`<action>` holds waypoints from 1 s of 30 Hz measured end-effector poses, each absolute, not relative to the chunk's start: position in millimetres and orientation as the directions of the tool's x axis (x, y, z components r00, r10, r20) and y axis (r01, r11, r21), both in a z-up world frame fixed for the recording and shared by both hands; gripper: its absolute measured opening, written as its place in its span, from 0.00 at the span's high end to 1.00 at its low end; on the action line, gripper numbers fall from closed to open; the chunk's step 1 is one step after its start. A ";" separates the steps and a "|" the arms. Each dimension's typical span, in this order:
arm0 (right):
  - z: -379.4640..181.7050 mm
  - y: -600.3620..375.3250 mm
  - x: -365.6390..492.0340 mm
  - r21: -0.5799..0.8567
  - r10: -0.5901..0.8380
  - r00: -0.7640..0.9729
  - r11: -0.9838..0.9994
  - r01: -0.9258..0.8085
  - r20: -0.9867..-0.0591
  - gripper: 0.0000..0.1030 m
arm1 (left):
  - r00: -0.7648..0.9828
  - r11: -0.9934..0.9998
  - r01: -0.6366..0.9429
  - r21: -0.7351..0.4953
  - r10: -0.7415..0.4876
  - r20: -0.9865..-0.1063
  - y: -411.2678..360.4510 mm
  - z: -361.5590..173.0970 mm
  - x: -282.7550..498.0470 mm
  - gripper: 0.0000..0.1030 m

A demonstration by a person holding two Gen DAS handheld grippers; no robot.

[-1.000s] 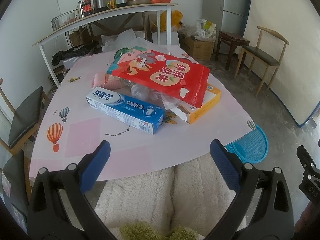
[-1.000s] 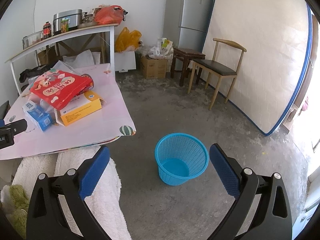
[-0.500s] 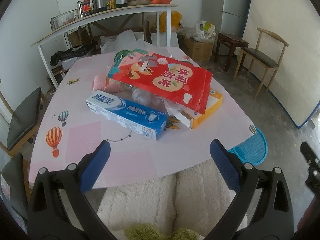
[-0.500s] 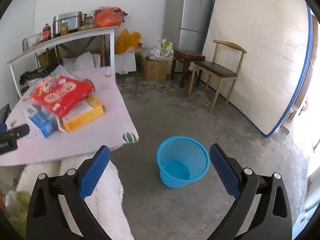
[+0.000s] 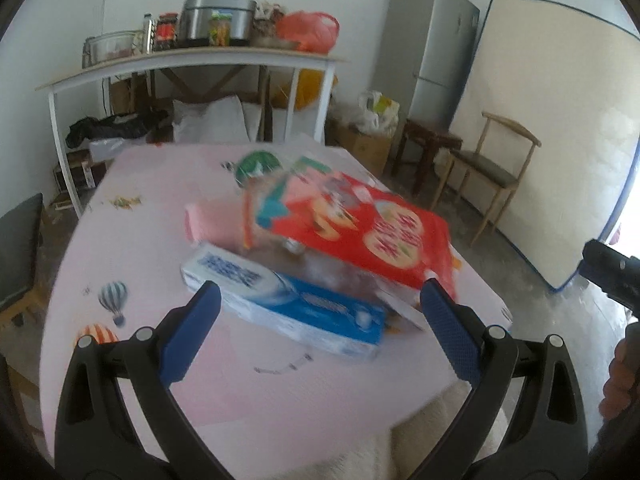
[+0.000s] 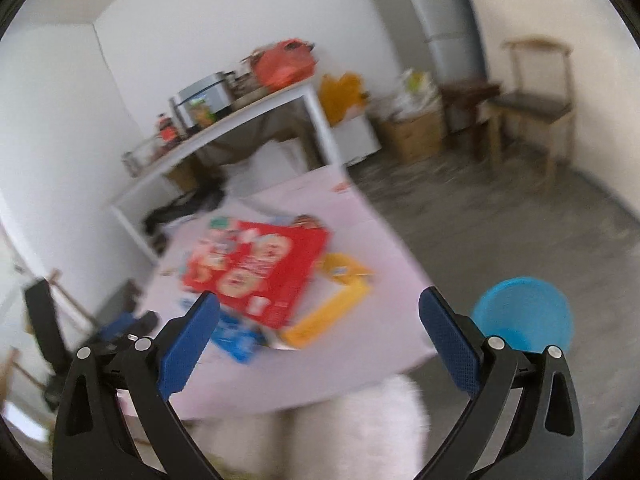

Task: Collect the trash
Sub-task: 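Grasp the red snack bag with the right tool while the left tool reaches toward the ziplock bag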

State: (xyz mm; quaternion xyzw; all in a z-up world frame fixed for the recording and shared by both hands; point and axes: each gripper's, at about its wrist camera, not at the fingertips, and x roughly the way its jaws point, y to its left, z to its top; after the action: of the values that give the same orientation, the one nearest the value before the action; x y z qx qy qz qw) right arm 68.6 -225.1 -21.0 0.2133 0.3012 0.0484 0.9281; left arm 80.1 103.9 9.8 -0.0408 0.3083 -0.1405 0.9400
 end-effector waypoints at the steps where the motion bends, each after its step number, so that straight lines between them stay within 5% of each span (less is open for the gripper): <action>1: -19.4 -219.0 77.8 0.427 0.239 0.807 0.904 0.017 -0.540 0.06 | 0.774 0.958 0.235 -0.165 -0.288 -0.565 108.0 9.5 82.4 0.07; 4: -13.0 -190.2 98.8 0.341 0.233 0.806 0.939 -0.042 -0.544 0.06 | 0.777 0.959 0.216 -0.182 -0.282 -0.563 122.5 8.3 90.9 0.07; 15: -40.4 -13.6 131.7 -0.458 -0.097 0.871 0.875 -0.156 -0.482 0.12 | 0.775 0.983 0.008 -0.185 -0.123 -0.620 195.2 -6.5 114.3 0.07; 23: -78.6 29.6 156.1 -0.717 -0.299 0.861 0.690 -0.103 -0.412 0.40 | 0.716 0.927 0.025 -0.373 -0.277 -0.640 219.4 -23.5 140.3 0.13; 30: -81.2 31.7 161.5 -0.734 -0.348 0.844 0.675 -0.077 -0.409 0.87 | 0.628 0.869 0.032 -0.494 -0.402 -0.666 219.2 -50.6 167.5 0.24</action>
State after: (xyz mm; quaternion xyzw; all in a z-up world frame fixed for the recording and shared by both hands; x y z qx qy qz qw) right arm 161.5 31.7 -81.2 -0.3954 0.2686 -0.0776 0.8749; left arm 167.5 219.2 -50.6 -0.2241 0.4130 -0.1241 0.8740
